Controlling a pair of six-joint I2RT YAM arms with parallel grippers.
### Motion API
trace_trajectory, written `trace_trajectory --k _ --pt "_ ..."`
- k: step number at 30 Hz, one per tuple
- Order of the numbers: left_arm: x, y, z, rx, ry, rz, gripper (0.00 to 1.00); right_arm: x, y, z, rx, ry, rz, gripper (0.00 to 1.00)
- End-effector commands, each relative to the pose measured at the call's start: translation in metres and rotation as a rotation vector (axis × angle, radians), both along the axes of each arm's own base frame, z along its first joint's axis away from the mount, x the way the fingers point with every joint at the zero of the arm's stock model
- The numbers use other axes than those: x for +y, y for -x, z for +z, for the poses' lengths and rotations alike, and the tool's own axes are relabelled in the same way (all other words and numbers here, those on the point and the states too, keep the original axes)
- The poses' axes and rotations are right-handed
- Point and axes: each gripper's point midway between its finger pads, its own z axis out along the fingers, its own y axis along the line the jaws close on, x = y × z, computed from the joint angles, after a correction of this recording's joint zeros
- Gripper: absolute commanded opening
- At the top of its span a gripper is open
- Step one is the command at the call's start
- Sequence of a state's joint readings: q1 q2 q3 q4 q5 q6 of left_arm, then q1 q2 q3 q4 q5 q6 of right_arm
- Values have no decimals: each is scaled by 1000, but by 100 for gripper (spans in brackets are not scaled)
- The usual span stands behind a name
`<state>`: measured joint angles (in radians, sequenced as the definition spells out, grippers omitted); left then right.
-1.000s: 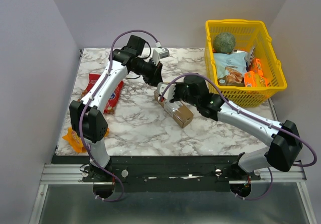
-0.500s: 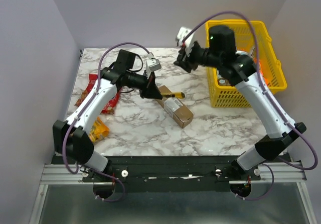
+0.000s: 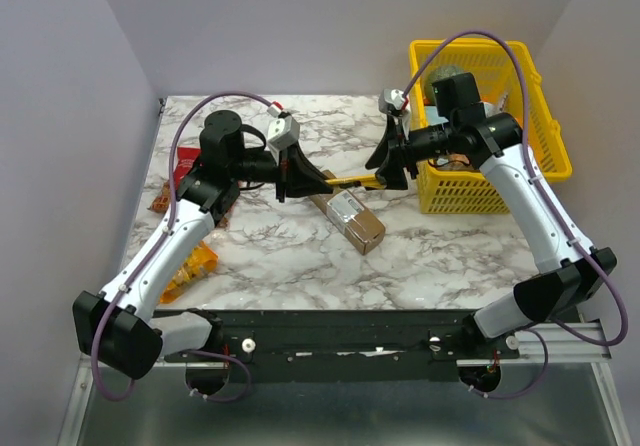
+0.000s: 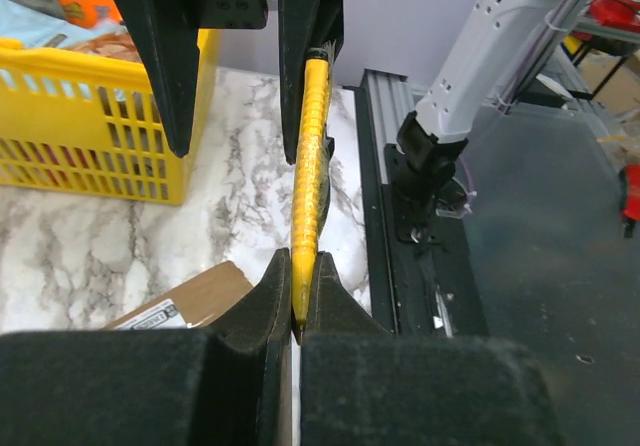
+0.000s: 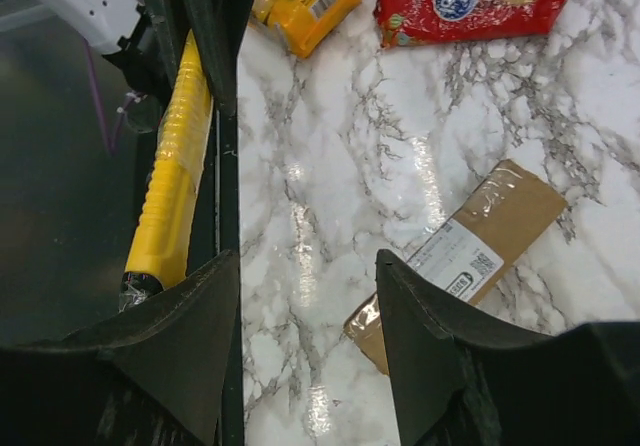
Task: Unpack the express box
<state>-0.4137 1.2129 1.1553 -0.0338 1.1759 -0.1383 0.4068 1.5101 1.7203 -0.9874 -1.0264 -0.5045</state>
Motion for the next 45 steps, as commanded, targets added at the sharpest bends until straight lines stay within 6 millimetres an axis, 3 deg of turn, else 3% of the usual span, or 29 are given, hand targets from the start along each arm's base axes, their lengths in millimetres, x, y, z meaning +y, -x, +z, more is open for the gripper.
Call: trace_trajectory --k 1,5,9,15,20,26,30,33,34,36,37,38,39,41,45 --pt "-2 -8 6 -41 3 19 0 6 34 30 -22 -120 123 65" --pt "-5 -7 -4 -28 -16 7 0 -2 11 29 -77 -70 27 62" --pt "-7 -9 -6 -49 -21 -15 0 -16 -13 63 -2 -167 -27 62" --pt "-10 -19 -3 -60 -13 0 0 -18 0 70 114 -258 77 66" --pt "-14 -24 2 -50 28 4 0 -19 8 48 129 -240 74 67" --pt "-16 -29 1 -50 31 7 0 -14 12 39 112 -220 90 64" --pt "-17 -30 2 -45 34 6 0 -9 4 38 119 -227 68 48" --pt "-17 -30 0 -39 31 7 0 -7 2 43 130 -237 62 28" --pt "-17 -32 -1 -43 29 19 0 -7 -2 43 125 -228 44 14" --pt "-16 -33 -5 -35 12 32 0 -9 -6 40 111 -200 11 1" --pt "-15 -33 -5 -42 4 38 1 -11 -15 35 82 -166 -36 0" --pt "-14 -40 -6 -104 -11 64 24 -13 -19 39 13 -152 -41 0" --pt "-10 -37 -16 -47 -59 79 33 -16 -17 33 14 -120 -50 0" --pt "-5 -40 -19 -73 -111 106 41 -19 -25 35 -136 -48 -57 0" --pt "1 -54 -21 -137 -186 163 46 -21 -20 19 -217 89 -31 0"
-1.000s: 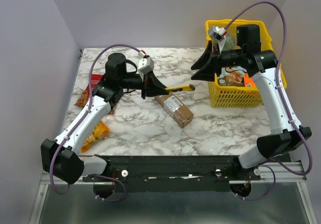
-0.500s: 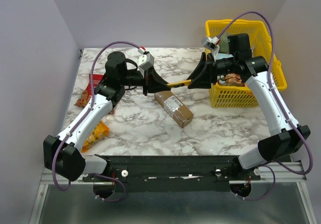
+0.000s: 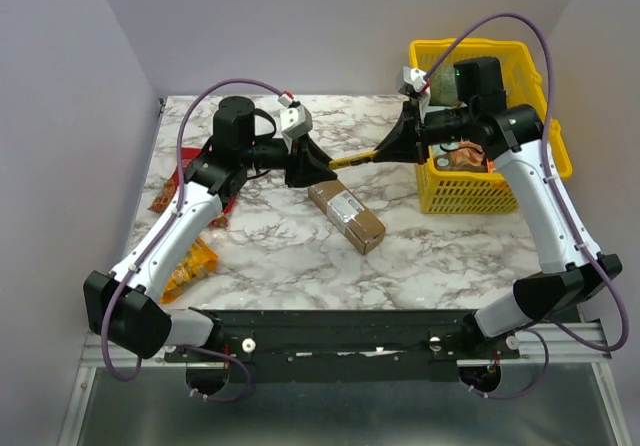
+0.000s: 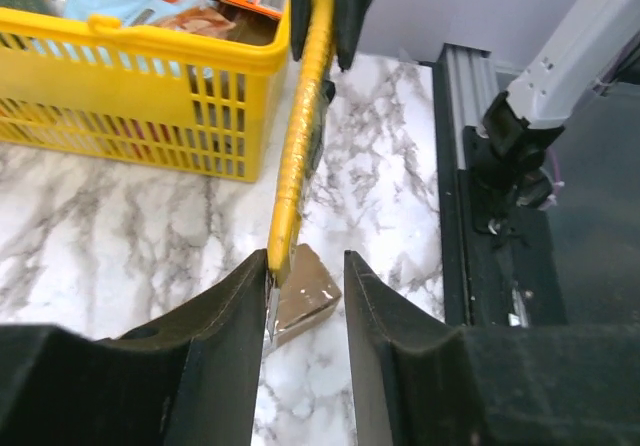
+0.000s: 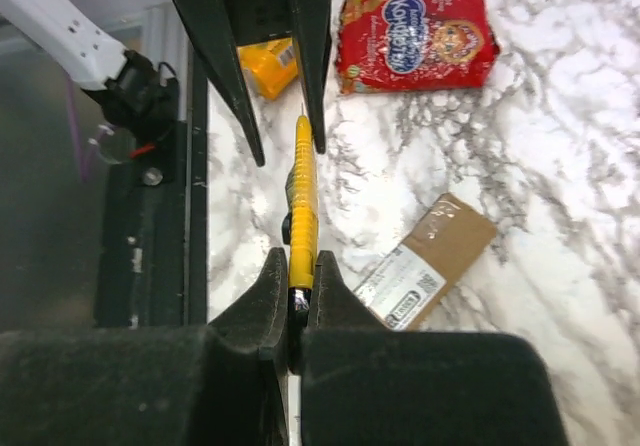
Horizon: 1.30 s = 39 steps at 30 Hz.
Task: Unpack the express box
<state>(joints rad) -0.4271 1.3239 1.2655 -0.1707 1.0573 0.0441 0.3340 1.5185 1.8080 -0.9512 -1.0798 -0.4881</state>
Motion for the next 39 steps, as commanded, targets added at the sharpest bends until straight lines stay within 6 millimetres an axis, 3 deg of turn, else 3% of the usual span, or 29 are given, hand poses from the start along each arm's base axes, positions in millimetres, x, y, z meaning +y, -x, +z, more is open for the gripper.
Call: trace_trajectory --k 1,5,10,17,28,37,39 --pt "11 -18 -3 -73 -118 86 47 -7 0 -18 -146 177 0 0" --pt "9 -24 -2 -58 -146 82 50 -4 0 -24 -162 213 1 0" --pt "3 -16 -5 -53 -151 13 47 4 -6 -17 -173 200 -32 0" --pt "2 3 -31 -44 -263 -93 43 7 -15 -16 -158 208 -67 0" --pt "-3 -15 -35 -58 -273 -28 36 14 1 -16 -167 204 -5 0" --pt "-6 -10 -39 -38 -255 -59 2 16 8 -19 -151 198 0 1" --pt "-7 -7 -39 -36 -248 -71 0 16 8 -20 -139 192 -7 0"
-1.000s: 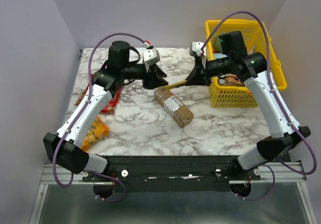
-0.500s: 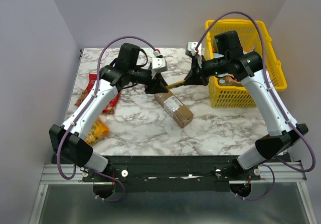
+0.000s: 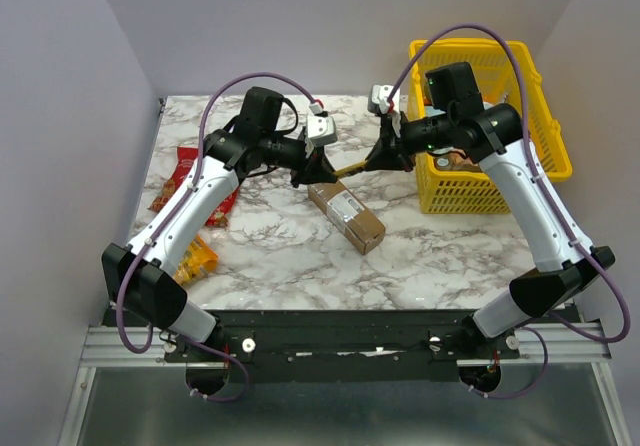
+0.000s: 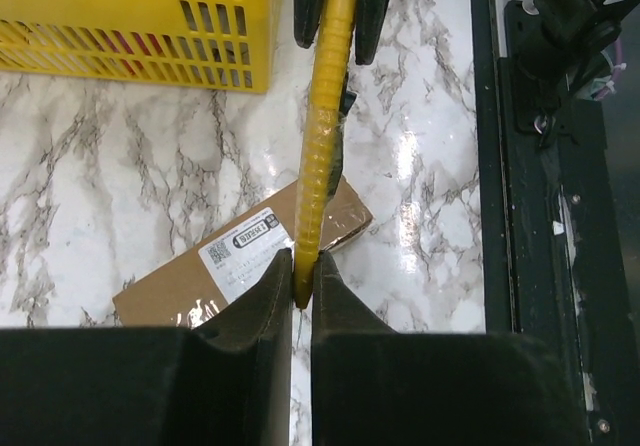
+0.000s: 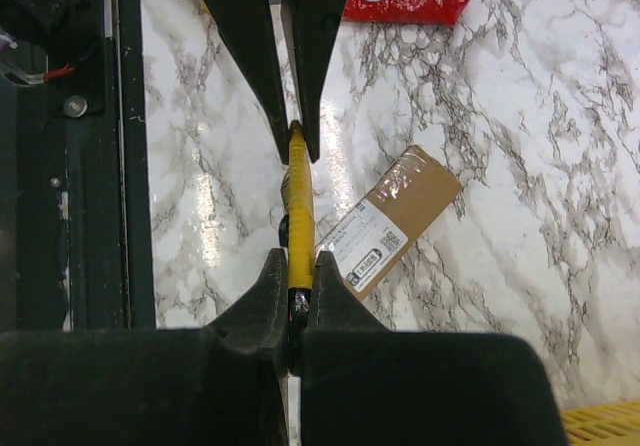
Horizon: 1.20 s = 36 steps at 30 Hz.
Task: Unpack the express box
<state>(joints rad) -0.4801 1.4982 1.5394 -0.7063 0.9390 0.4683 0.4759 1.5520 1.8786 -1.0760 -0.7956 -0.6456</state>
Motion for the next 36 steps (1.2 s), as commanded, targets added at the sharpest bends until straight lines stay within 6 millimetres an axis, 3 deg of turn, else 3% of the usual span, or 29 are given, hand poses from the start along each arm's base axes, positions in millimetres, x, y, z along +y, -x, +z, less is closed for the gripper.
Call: trace_trajectory --k 1,4,8,11,16,18,19,21,26,28,31,36 --pt "-3 8 -2 18 16 -27 0 3 10 8 1 -30 5 0" --pt "-4 15 -4 40 33 -56 0 5 7 13 15 -50 -20 7" --pt "-5 24 -2 65 61 -84 0 2 -9 30 43 -79 -169 58" --pt "-7 27 4 79 90 -88 0 -3 -19 47 56 -146 -246 75" --pt "-10 26 8 71 107 -102 0 -17 -34 80 136 -311 -282 79" --pt "-11 24 9 66 113 -103 0 -19 -29 95 208 -371 -239 79" --pt "-11 24 9 69 114 -100 0 -23 -36 95 231 -378 -239 79" --pt "-12 23 12 62 119 -102 0 -23 -26 104 239 -387 -170 78" --pt "-13 22 22 33 134 -110 0 -26 -17 89 155 -360 -98 77" --pt "-13 21 24 23 138 -112 0 -27 -15 71 157 -336 -96 76" --pt "-14 19 27 17 145 -110 0 -28 -5 59 156 -311 -69 74" --pt "-19 15 39 20 185 -94 0 -22 12 46 118 -270 -17 72"
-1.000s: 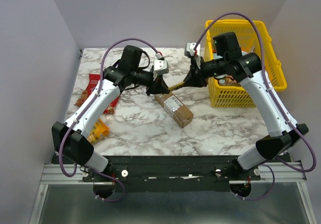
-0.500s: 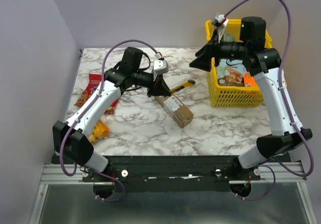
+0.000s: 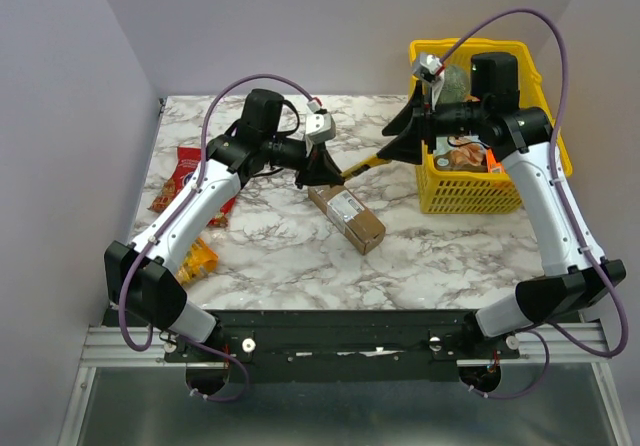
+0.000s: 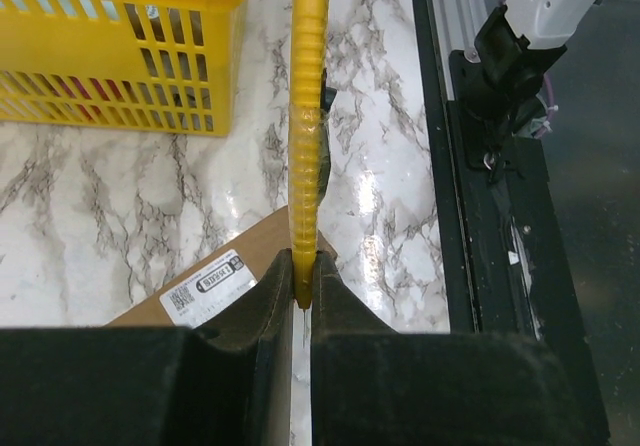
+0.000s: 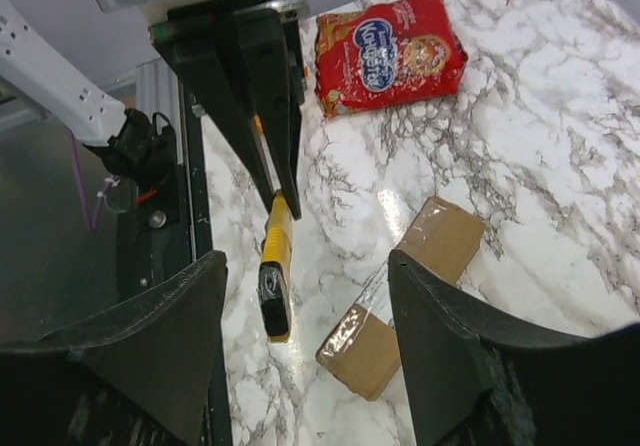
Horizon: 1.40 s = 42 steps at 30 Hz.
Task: Unpack the express box
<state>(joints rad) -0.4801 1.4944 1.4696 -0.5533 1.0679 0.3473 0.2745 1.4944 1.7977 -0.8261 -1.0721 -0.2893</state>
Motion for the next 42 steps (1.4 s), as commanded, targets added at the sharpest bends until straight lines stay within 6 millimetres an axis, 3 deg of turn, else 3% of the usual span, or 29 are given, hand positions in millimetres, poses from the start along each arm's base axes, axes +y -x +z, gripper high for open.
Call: trace_trajectory --k 1,8,19,42 --pt "-8 2 34 -50 87 -18 0 9 32 -1 -79 15 96 72" --pt "-16 -6 46 -20 143 -2 0 22 41 -4 -122 36 126 70" --pt "-24 -13 53 36 195 17 0 25 45 -11 -107 49 130 66" --pt "-35 -21 49 85 218 7 0 32 31 -16 -103 52 100 59"
